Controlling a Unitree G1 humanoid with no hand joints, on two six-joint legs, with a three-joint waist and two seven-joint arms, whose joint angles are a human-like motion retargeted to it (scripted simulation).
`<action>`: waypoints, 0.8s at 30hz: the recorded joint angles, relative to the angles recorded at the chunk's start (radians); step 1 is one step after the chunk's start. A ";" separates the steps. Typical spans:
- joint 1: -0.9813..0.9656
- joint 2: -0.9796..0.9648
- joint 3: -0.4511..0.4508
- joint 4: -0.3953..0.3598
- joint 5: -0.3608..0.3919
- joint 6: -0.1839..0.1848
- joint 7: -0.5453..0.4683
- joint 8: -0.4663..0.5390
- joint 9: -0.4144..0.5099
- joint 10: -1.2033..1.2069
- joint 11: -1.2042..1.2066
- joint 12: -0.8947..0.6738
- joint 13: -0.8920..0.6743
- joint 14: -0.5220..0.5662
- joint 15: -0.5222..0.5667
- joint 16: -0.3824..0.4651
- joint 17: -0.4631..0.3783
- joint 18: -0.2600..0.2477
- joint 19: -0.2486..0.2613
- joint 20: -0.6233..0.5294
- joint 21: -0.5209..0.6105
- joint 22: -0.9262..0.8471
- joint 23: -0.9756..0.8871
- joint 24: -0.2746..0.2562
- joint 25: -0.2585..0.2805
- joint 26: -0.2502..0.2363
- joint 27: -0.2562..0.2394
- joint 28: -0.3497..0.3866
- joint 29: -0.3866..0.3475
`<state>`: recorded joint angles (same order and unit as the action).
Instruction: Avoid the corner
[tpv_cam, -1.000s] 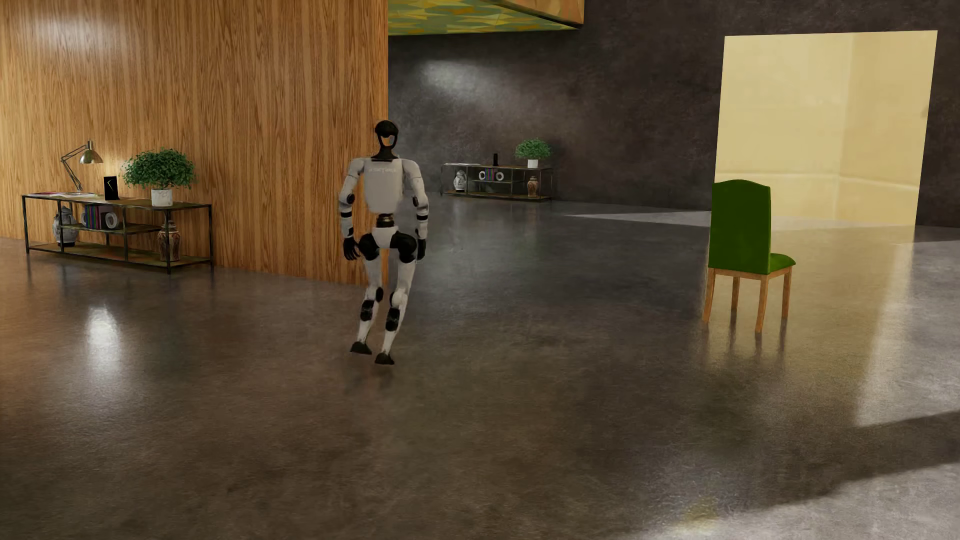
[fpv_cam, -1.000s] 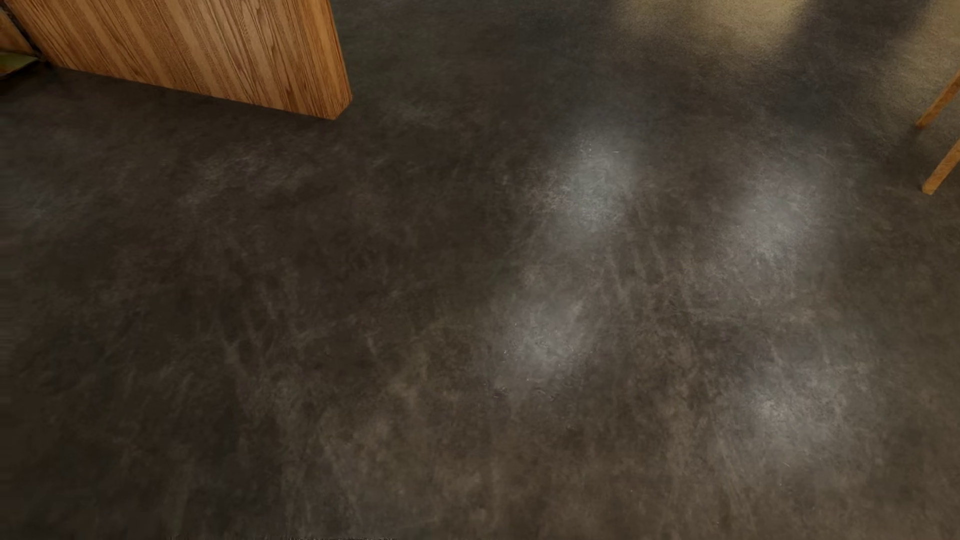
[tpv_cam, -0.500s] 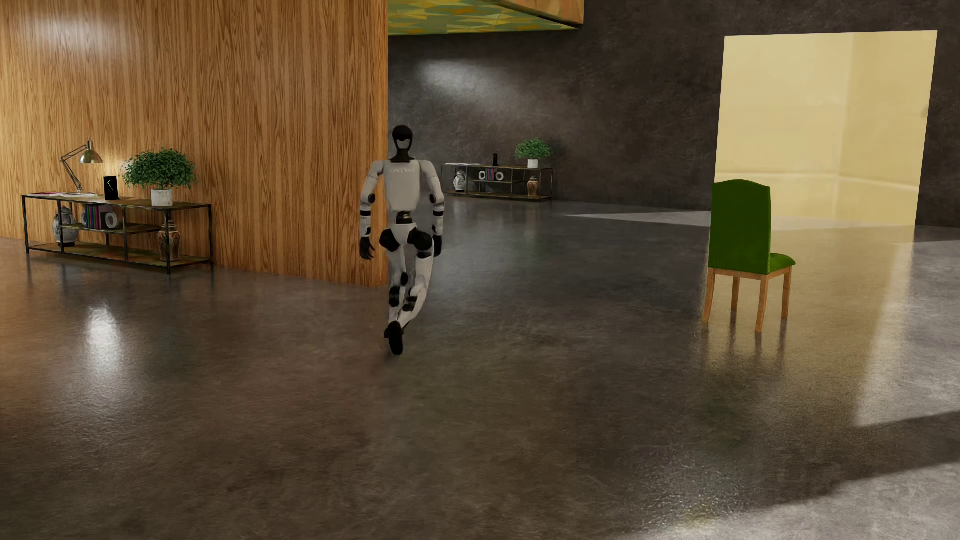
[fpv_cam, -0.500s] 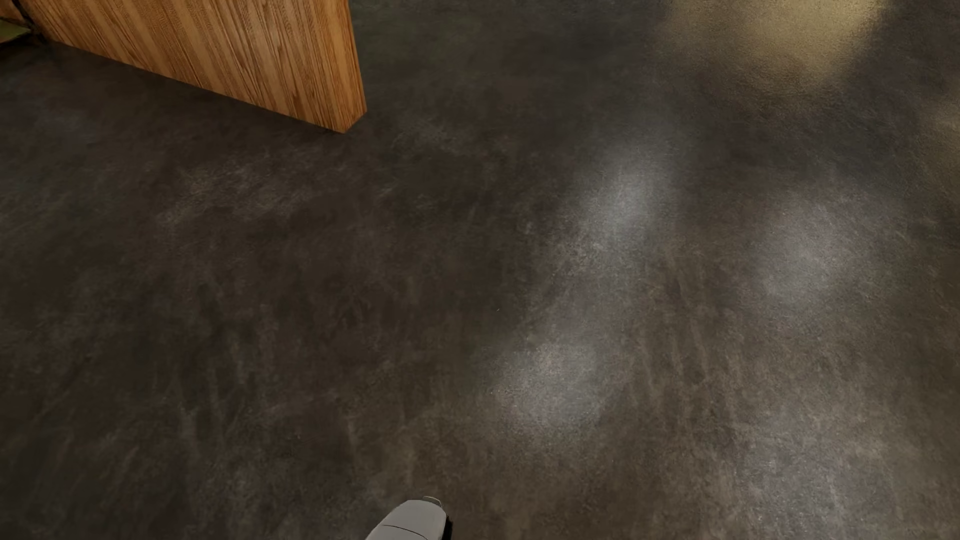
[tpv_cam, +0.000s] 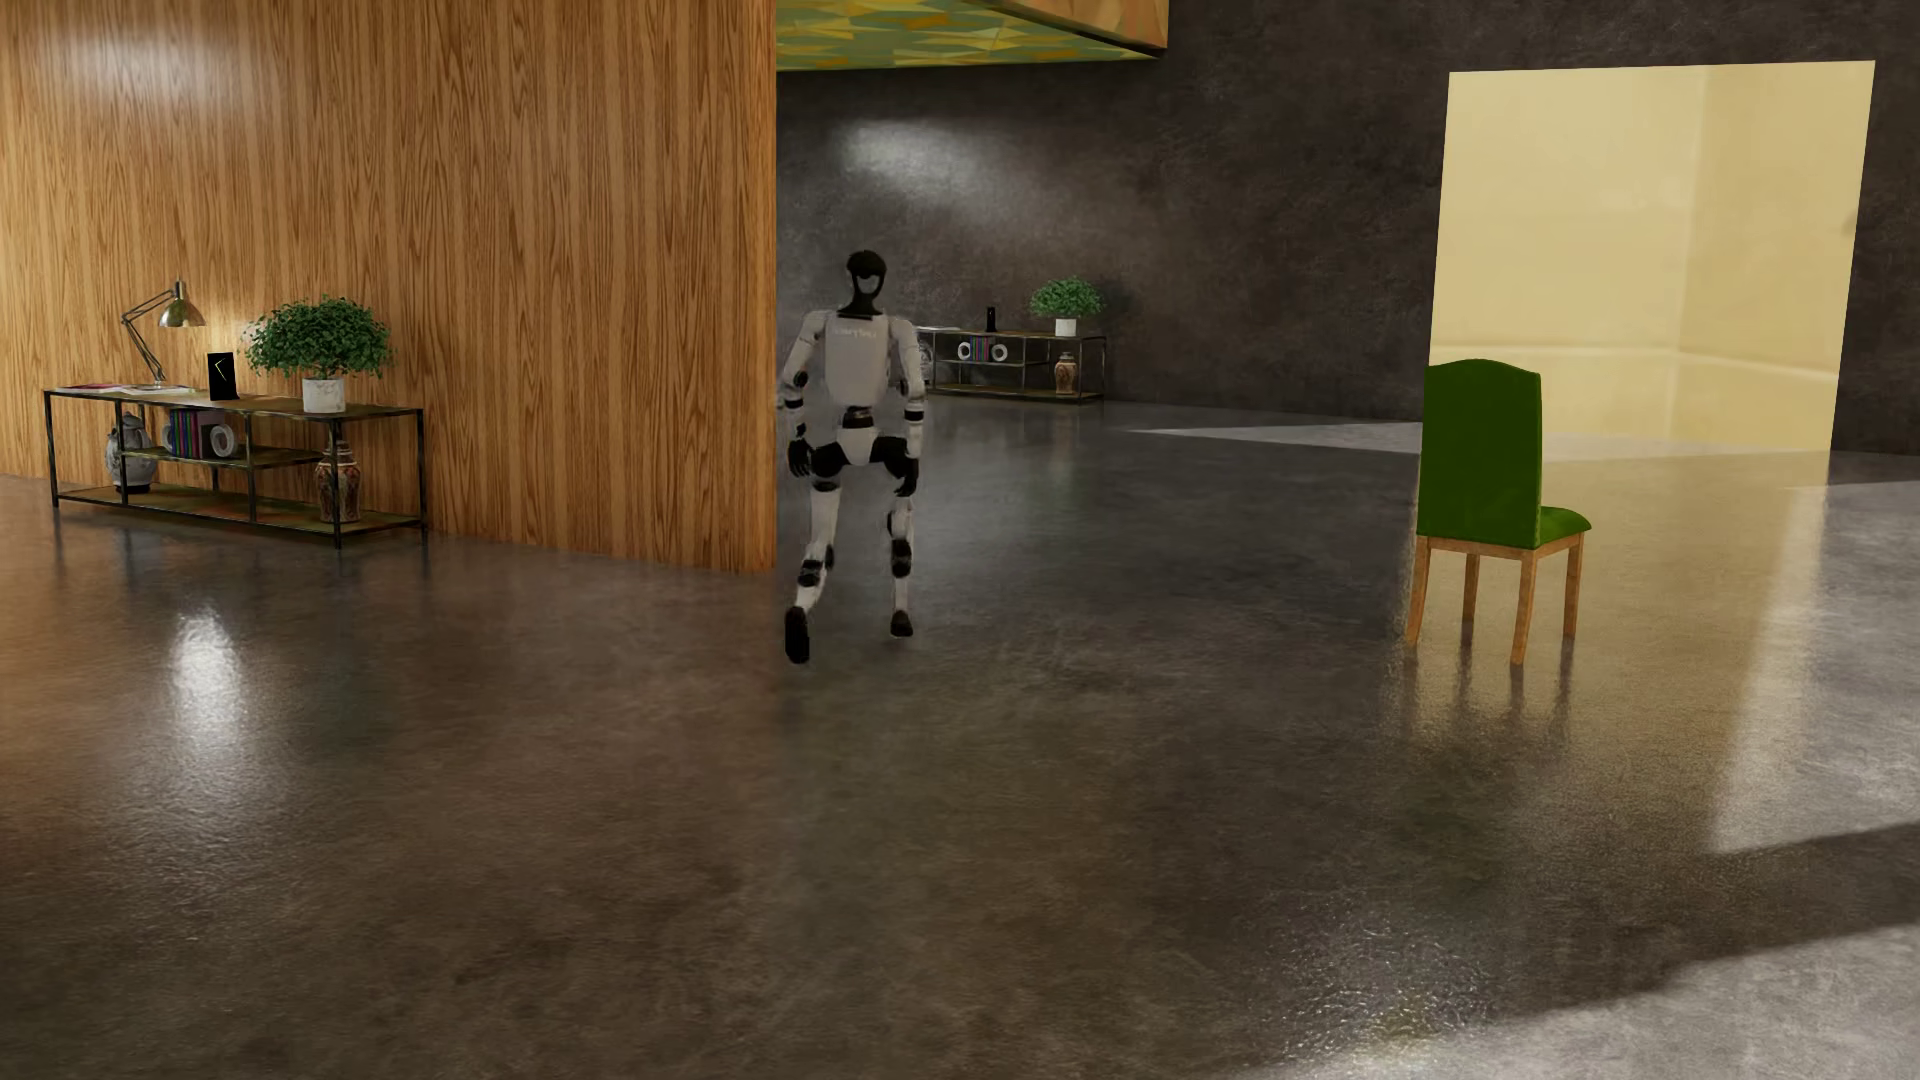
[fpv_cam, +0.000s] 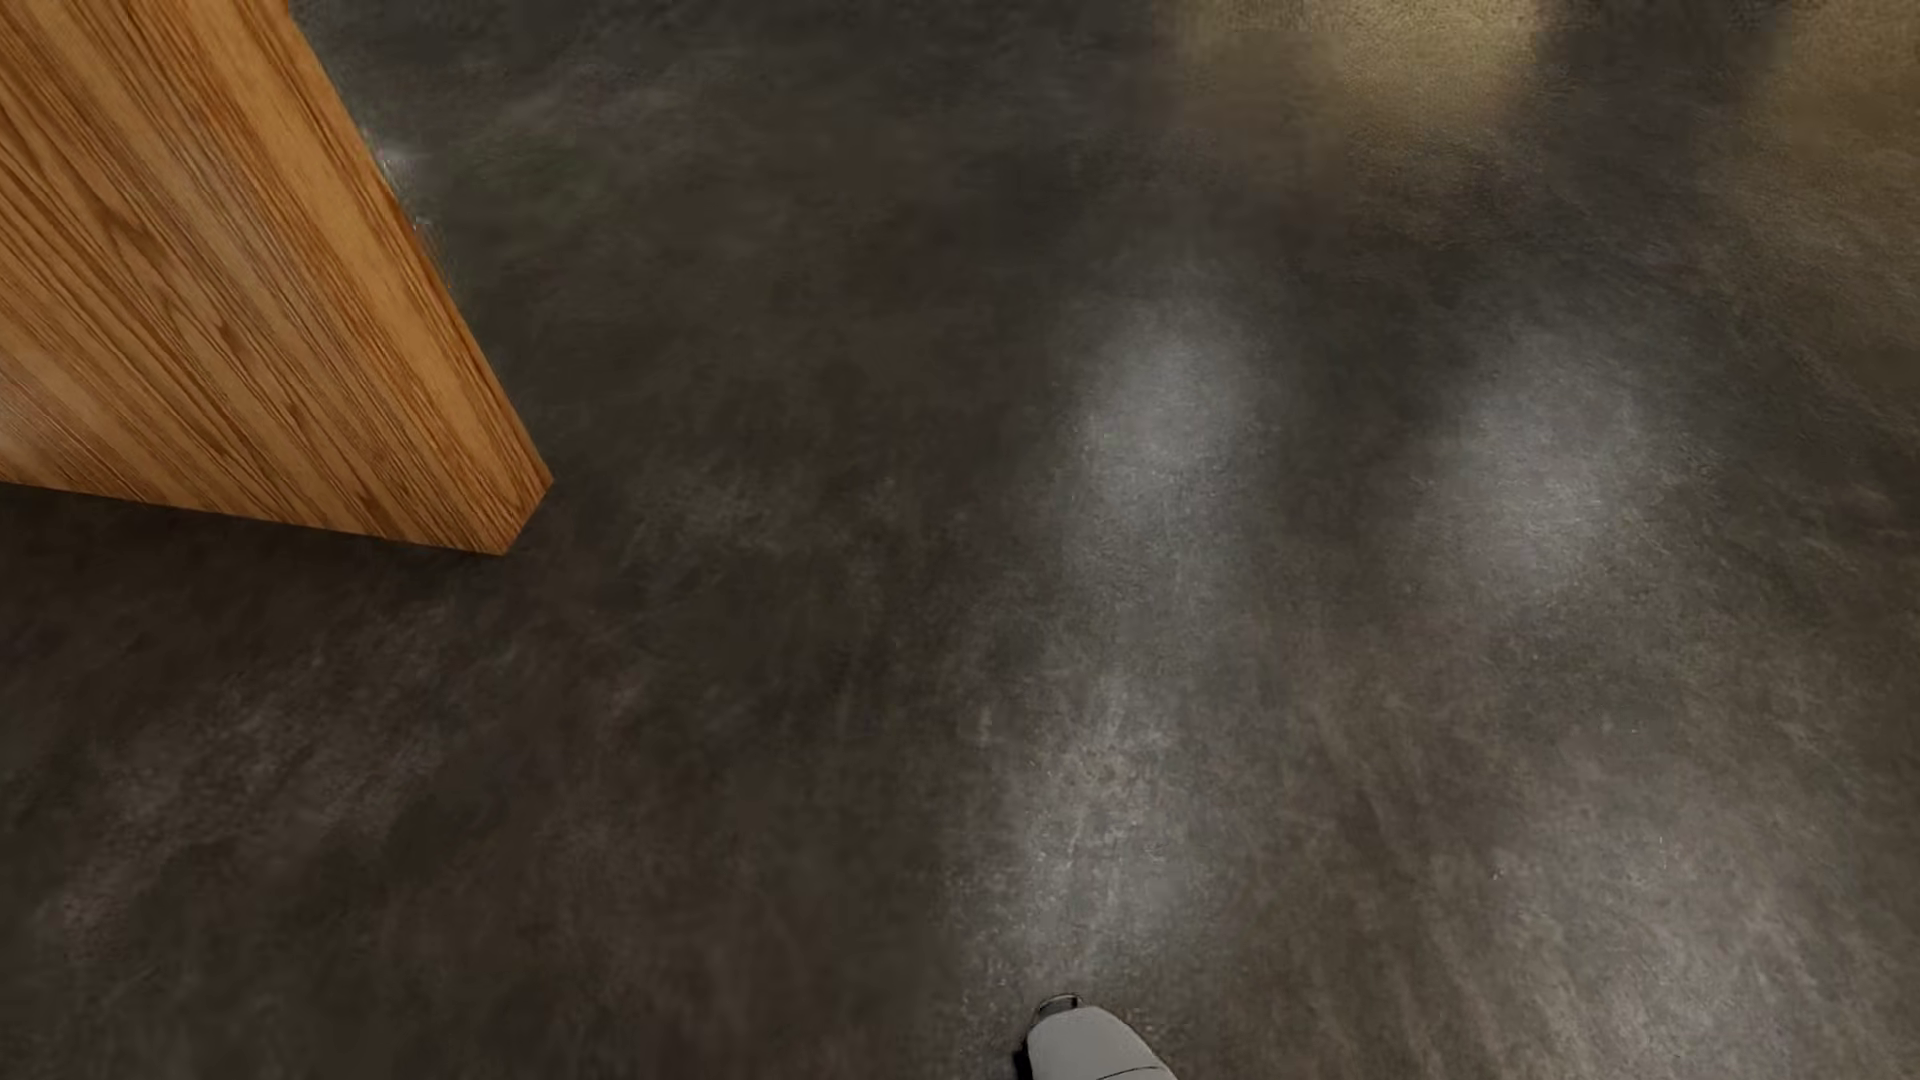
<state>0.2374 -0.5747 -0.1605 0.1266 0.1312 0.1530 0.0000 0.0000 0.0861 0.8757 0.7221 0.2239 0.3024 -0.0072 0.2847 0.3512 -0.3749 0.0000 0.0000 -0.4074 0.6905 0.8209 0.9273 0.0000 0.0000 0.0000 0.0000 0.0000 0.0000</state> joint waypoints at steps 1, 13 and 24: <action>-0.113 0.048 0.036 0.018 0.046 0.000 0.000 0.000 -0.010 0.207 0.016 0.013 -0.012 0.073 -0.028 0.005 0.005 0.000 0.000 -0.033 0.003 0.020 0.006 0.000 0.000 0.000 0.000 0.000 0.000; -0.772 0.977 0.487 0.050 -0.086 -0.107 0.000 0.000 -0.018 -0.266 -0.255 0.141 -0.193 -0.207 -0.592 0.006 -0.057 0.000 0.000 -0.033 -0.209 0.106 -0.268 0.000 0.000 0.000 0.000 0.000 0.000; -0.040 0.176 0.091 -0.115 -0.054 -0.066 0.000 0.000 0.004 -0.351 -0.068 0.060 0.019 -0.330 -0.096 0.018 0.028 0.000 0.000 0.031 -0.091 -0.098 -0.018 0.000 0.000 0.000 0.000 0.000 0.000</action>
<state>0.1971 -0.3989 -0.0696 0.0112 0.0776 0.0873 0.0000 0.0000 0.0902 0.5251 0.6545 0.2843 0.3217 -0.3375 0.1884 0.3693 -0.3470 0.0000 0.0000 -0.3759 0.5995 0.7230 0.9094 0.0000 0.0000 0.0000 0.0000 0.0000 0.0000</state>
